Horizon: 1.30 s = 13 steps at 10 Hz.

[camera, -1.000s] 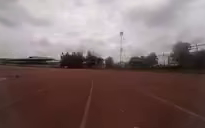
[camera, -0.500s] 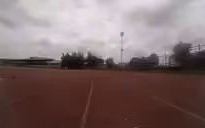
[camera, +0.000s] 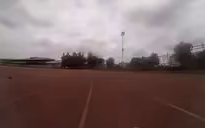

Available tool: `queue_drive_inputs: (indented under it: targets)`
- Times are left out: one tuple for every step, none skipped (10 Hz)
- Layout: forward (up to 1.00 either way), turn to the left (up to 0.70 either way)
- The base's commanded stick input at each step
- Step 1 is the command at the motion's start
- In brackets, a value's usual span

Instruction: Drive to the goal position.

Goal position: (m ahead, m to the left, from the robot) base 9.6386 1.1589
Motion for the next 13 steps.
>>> queue_drive_inputs:
  targets:
    - [0.70,0.00]
    - [0.70,0.00]
    - [0.70,0.00]
    - [0.70,0.00]
    - [0.70,0.00]
    - [0.70,0.00]
    - [0.70,0.00]
    - [0.70,0.00]
    - [0.70,0.00]
    - [0.70,0.00]
    - [0.70,0.00]
    - [0.70,0.00]
    - [0.70,0.00]
